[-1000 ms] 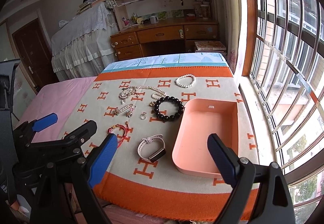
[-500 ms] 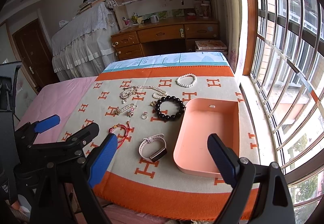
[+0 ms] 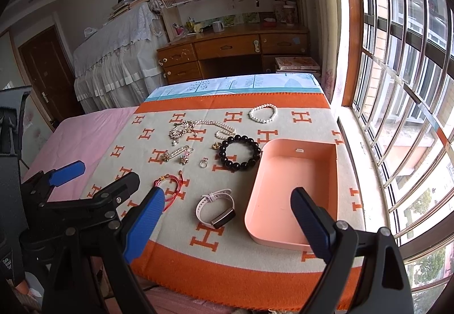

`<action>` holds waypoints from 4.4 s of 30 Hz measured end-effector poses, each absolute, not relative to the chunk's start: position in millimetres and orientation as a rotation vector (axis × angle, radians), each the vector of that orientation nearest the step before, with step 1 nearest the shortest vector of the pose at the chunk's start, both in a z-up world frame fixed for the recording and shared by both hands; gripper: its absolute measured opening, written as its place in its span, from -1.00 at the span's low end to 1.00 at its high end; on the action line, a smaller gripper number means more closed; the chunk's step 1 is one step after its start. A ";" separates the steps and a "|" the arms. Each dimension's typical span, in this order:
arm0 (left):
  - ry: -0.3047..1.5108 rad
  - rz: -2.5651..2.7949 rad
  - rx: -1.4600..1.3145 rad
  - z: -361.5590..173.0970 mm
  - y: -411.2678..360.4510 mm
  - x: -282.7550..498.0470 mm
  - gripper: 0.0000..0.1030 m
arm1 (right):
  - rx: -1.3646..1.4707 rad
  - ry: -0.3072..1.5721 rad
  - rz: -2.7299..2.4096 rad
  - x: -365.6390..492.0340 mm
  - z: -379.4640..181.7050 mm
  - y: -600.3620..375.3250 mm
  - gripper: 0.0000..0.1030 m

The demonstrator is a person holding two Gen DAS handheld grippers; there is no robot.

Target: Organize jewelry

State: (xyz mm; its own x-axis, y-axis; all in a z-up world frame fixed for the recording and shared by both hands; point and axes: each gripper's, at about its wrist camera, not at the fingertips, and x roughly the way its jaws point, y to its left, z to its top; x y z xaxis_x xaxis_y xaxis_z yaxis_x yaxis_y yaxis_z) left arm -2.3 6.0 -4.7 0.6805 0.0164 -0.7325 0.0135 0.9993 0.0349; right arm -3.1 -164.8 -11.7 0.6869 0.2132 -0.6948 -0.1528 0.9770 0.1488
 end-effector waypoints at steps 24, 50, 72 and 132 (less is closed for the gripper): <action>0.909 -0.068 0.198 -29.2 -1.3 66.7 0.97 | 0.060 0.878 0.204 51.7 -23.3 -157.2 0.77; 1.139 -0.079 0.150 -90.0 14.5 286.7 0.98 | 0.153 1.127 0.086 296.5 -78.3 -207.5 0.43; 1.156 -0.314 0.537 -123.1 -26.6 303.8 0.64 | 0.111 1.256 0.094 327.6 -136.3 -208.1 -0.85; 0.936 -0.382 0.106 58.4 -43.7 221.5 -0.94 | 0.408 0.983 0.154 79.2 -96.2 -272.1 -0.12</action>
State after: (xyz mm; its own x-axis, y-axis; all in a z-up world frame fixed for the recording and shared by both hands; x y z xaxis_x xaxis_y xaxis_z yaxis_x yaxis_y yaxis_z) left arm 221.5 -43.7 58.4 0.5311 -0.2741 -0.8017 0.3652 0.9279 -0.0753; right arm 79.2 -272.1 -96.2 0.5507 0.3077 -0.7759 0.0562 0.9138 0.4023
